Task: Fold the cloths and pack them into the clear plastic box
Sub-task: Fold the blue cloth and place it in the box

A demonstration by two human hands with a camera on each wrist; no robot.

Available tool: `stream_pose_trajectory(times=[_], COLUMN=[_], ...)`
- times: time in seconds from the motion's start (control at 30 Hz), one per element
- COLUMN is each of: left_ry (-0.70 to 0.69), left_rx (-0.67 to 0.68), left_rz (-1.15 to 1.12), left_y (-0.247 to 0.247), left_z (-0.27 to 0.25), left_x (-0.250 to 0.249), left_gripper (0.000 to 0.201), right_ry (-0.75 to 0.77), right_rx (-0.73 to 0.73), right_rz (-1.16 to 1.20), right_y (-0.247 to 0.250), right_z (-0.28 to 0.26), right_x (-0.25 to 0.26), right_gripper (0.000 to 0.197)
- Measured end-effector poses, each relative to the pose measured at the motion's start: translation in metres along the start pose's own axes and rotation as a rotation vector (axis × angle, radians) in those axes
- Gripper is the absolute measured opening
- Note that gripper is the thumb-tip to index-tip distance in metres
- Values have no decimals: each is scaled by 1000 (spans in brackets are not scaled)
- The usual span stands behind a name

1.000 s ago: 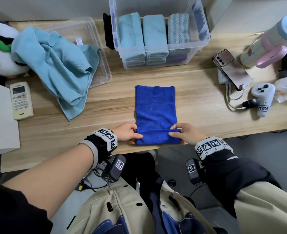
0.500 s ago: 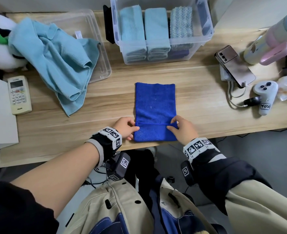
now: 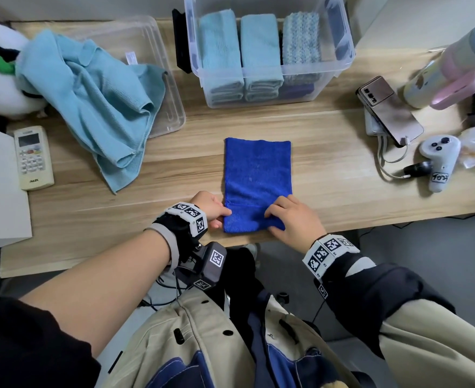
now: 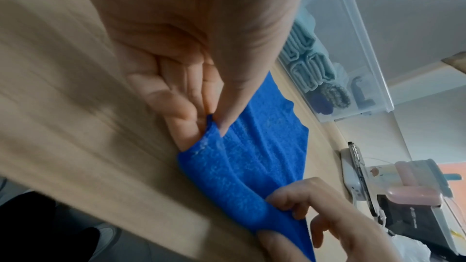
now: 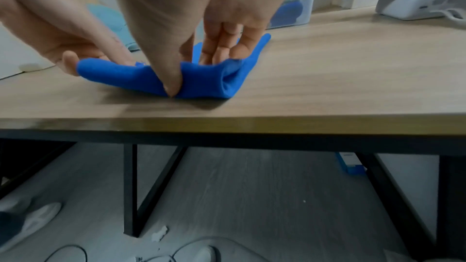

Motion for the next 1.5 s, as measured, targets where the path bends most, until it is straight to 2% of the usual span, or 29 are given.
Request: stream_pose_trajectory(times=[0.07,0.13,0.17,0.27,0.3,0.37,0.4,0.57,0.67,0.73,0.87,0.97,1.03,1.13,1.2,1.27,1.3,1.37,1.43,1.5], left_ry=[-47,-226,-333,-570,-592,-580,-573,-518,-476,-428,-356,-306,-288,-260,-238,-208,-185,-111,-50,-119], left_rx=[-47,-141,-135,52,120,205,205,-18,-83,-108,-174,-246,-278,-271,-264,-262,-251,-197,-151,-197], left_rz=[52,103,96,98,147,254,294,169,36,-55,-92,-30,12,5,-42,-77,-92,-136,-133,-94], left_y=[7,21,22,4,-5,-17,-19,4,11,14,18,25,28,28,28,29,29,26,25,35], left_z=[2,2,0,-16,-20,-18,-15,2,7,11,20,23,23,26,29,30,30,29,26,24], left_x=[-8,-30,-43,-75,-77,-73,-70,-61,-55,-52,-49,-51,-54,-55,-52,-50,-48,-42,-39,-46], left_gripper=[25,26,24,14,23,39,41,12,9,15,18,22,18,17,18,26,28,26,19,18], right_ry=[2,-6,-24,-98,-131,-197,-223,-363,-438,-466,-554,-646,-691,-597,-385,-176,-119,-78,-76,-92], right_rx=[-34,-36,-20,18,30,43,43,-5,-1,-10,-34,-13,-52,-235,-313,-227,-151,-63,-88,-113], right_rz=[47,102,136,326,397,506,547,737,812,852,783,619,551,478,409,299,211,60,33,93], right_y=[4,7,9,14,15,15,15,22,19,19,16,12,15,37,49,43,33,18,20,26], right_z=[0,3,4,9,10,15,17,21,21,21,26,28,28,27,30,34,36,38,39,41], right_x=[1,-1,-3,-12,-15,-23,-27,-50,-66,-72,-83,-89,-91,-83,-61,-34,-24,-16,-14,-14], right_gripper=[23,28,26,14,11,8,7,14,17,18,18,20,24,25,19,25,33,41,38,30])
Point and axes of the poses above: each hand's wrist, its own z-axis towards the middle knuckle, its own y-axis out of the back of the hand, x = y × z, the point moved 10 cm from there along z, towards the middle knuckle, and after that the axes turned 8 degrees about -y, right-handed, at the moved point
